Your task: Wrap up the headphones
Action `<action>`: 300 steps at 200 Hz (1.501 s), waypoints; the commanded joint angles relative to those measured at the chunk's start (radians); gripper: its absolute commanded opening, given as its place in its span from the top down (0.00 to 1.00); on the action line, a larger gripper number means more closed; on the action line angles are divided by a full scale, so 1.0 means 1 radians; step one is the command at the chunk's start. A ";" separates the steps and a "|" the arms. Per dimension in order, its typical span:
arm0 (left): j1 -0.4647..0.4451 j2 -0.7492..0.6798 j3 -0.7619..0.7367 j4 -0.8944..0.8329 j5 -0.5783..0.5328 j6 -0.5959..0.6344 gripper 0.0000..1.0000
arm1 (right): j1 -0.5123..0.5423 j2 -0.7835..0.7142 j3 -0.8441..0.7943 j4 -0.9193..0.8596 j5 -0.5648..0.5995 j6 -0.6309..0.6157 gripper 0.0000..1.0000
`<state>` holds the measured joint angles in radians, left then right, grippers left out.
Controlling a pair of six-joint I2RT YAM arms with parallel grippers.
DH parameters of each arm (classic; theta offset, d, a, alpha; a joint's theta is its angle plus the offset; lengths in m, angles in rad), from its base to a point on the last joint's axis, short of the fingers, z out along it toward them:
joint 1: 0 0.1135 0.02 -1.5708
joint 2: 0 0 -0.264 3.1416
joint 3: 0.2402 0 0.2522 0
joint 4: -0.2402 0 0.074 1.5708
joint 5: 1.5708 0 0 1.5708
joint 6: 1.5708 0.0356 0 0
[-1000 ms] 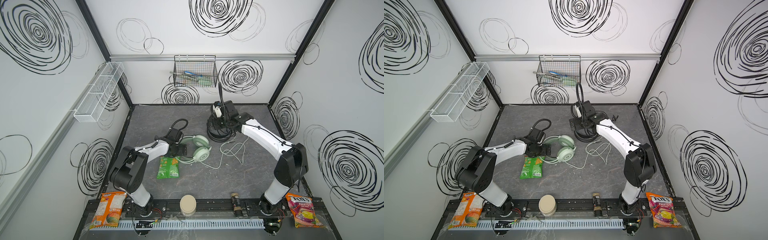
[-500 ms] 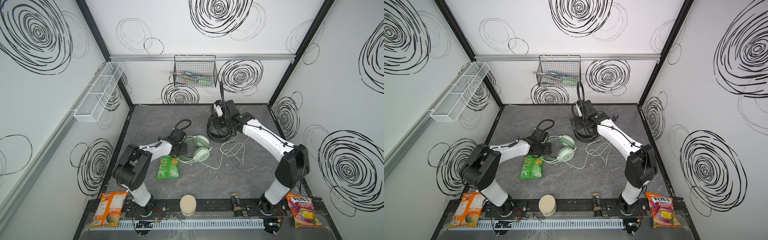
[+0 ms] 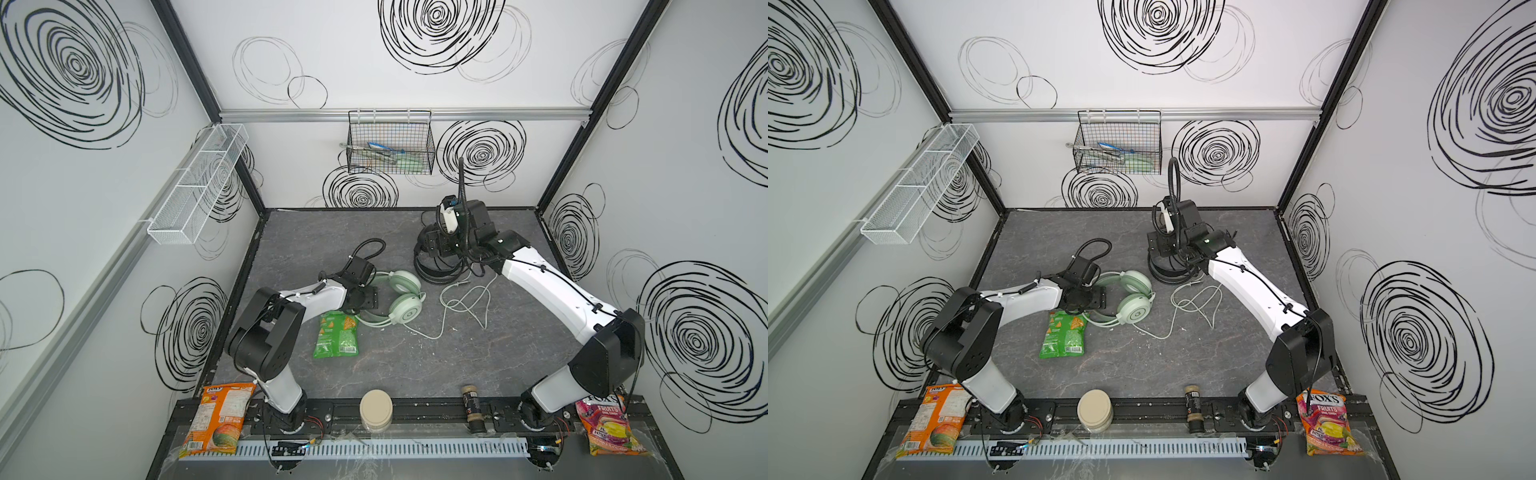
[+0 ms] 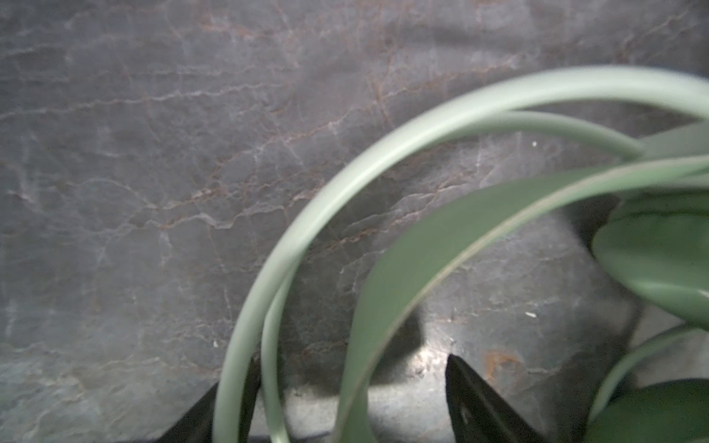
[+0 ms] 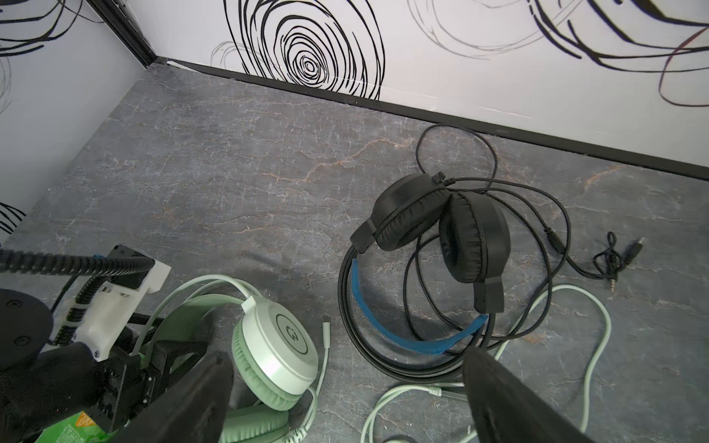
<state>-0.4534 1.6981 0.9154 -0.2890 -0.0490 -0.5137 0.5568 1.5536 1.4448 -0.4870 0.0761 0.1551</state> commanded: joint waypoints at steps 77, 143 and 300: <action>-0.005 -0.026 0.062 -0.032 -0.027 0.011 0.86 | -0.058 -0.085 -0.113 0.032 -0.116 -0.007 0.03; 0.015 -0.181 0.249 -0.163 -0.102 0.147 1.00 | -0.144 -0.316 -0.310 0.257 -0.498 -0.042 0.03; 0.272 -0.587 0.648 -0.498 0.240 0.078 1.00 | -0.266 -0.376 -0.509 0.674 -0.739 0.052 0.03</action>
<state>-0.1986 1.1240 1.4574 -0.7929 0.1394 -0.3916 0.2337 1.1488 0.9009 0.1627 -0.5728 0.2413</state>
